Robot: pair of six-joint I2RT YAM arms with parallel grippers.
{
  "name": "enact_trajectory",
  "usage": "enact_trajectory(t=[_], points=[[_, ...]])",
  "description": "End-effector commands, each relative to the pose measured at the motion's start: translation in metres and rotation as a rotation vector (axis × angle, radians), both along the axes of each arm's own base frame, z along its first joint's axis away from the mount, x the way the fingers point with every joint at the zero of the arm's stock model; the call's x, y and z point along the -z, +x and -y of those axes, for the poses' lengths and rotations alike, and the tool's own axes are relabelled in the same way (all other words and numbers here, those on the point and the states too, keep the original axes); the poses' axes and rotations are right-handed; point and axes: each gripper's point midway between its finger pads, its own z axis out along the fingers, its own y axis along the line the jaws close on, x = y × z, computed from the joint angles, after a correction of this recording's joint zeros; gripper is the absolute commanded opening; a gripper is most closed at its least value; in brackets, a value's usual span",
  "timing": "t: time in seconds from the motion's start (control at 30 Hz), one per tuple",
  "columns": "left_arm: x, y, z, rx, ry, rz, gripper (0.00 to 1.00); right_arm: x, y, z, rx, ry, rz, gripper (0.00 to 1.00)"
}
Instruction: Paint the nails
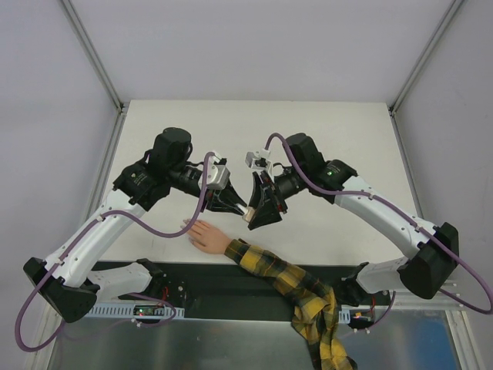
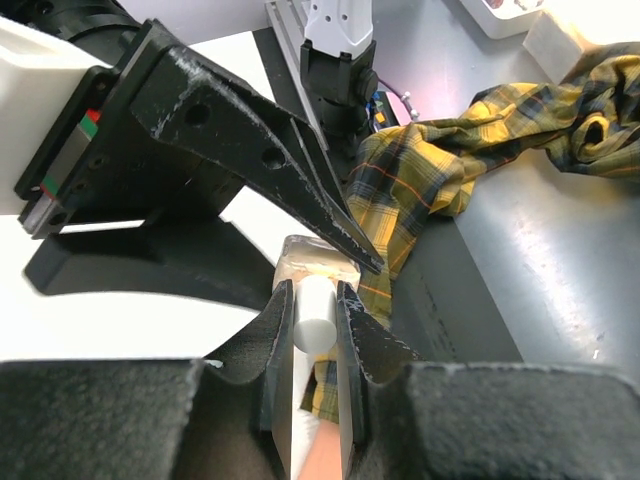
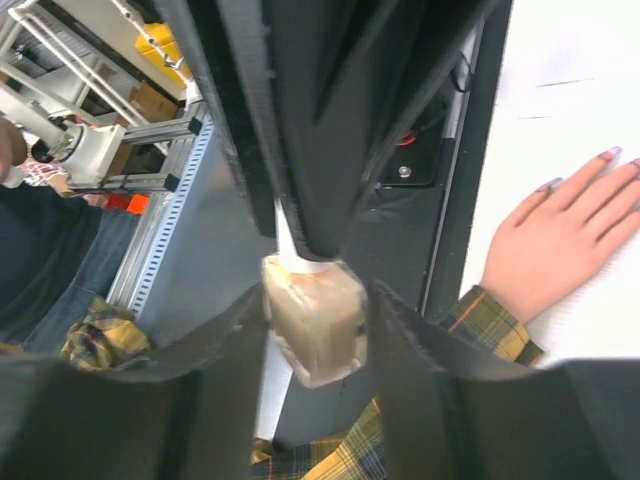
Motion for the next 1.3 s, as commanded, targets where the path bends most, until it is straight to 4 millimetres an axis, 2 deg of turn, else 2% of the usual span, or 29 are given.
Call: enact_trajectory(t=[0.0,0.07,0.1,0.13,0.33,0.37,0.43,0.47,0.5,0.57,0.6,0.67,0.77,0.87,0.9,0.93,0.97,1.0,1.03,1.07,1.13,1.17,1.2,1.27], points=[[-0.014,-0.011,0.002,0.079,-0.067,0.055,0.00,-0.022,-0.006,-0.004,-0.070,0.095,0.067,0.34],[-0.015,-0.012,0.002,0.075,-0.068,0.062,0.00,-0.021,-0.007,-0.004,-0.076,0.091,0.060,0.23],[-0.014,-0.011,0.002,0.073,-0.066,0.063,0.00,-0.022,-0.009,-0.005,-0.083,0.091,0.062,0.07],[-0.015,-0.011,0.002,0.071,-0.067,0.063,0.00,-0.021,-0.009,-0.005,-0.083,0.091,0.075,0.00],[-0.012,-0.003,0.001,-0.004,-0.034,0.053,0.00,-0.019,0.000,-0.006,0.017,0.085,0.155,0.00],[-0.014,0.000,0.002,-0.023,-0.034,0.052,0.17,-0.019,0.001,-0.006,0.035,0.083,0.164,0.00],[-0.015,0.005,0.002,-0.069,-0.018,0.028,0.38,-0.019,0.009,-0.006,0.099,0.082,0.208,0.00],[-0.018,0.006,0.002,-0.085,-0.017,0.023,0.43,-0.019,0.011,-0.006,0.121,0.078,0.215,0.00],[-0.022,0.009,0.003,-0.106,-0.029,0.029,0.52,-0.016,0.017,-0.006,0.158,0.065,0.233,0.00],[-0.027,0.011,0.001,-0.152,-0.032,0.006,0.58,-0.015,0.024,-0.004,0.216,0.061,0.258,0.00],[-0.034,0.015,0.002,-0.174,-0.054,0.018,0.65,-0.013,0.030,-0.003,0.257,0.048,0.276,0.00],[-0.038,0.021,0.001,-0.249,-0.060,-0.019,0.68,-0.014,0.038,0.000,0.324,0.047,0.302,0.00],[-0.055,0.047,0.002,-0.442,-0.104,-0.106,0.70,-0.016,0.060,0.006,0.483,0.020,0.341,0.00],[-0.071,0.061,0.007,-0.542,-0.166,-0.245,0.67,-0.030,0.077,0.017,0.653,0.053,0.362,0.00],[-0.077,0.058,0.009,-0.527,-0.190,-0.266,0.66,-0.036,0.078,0.021,0.687,0.070,0.365,0.00],[-0.073,0.055,0.011,-0.511,-0.193,-0.329,0.66,-0.044,0.079,0.021,0.713,0.100,0.351,0.00],[-0.091,0.055,0.013,-0.492,-0.275,-0.293,0.65,-0.049,0.081,0.022,0.732,0.115,0.344,0.00],[-0.093,0.057,0.014,-0.500,-0.304,-0.304,0.65,-0.055,0.081,0.022,0.742,0.133,0.340,0.00],[-0.087,0.060,0.015,-0.510,-0.321,-0.343,0.65,-0.065,0.078,0.023,0.748,0.167,0.330,0.00],[-0.098,0.061,0.015,-0.504,-0.388,-0.323,0.66,-0.070,0.077,0.023,0.748,0.180,0.325,0.00],[-0.096,0.069,0.017,-0.531,-0.427,-0.389,0.67,-0.080,0.073,0.022,0.743,0.210,0.319,0.00],[-0.095,0.073,0.020,-0.532,-0.435,-0.410,0.68,-0.083,0.073,0.023,0.745,0.215,0.315,0.00],[-0.103,0.073,0.021,-0.517,-0.475,-0.409,0.68,-0.084,0.073,0.023,0.745,0.218,0.313,0.00],[-0.102,0.076,0.027,-0.490,-0.484,-0.473,0.67,-0.088,0.072,0.023,0.739,0.226,0.317,0.00]])
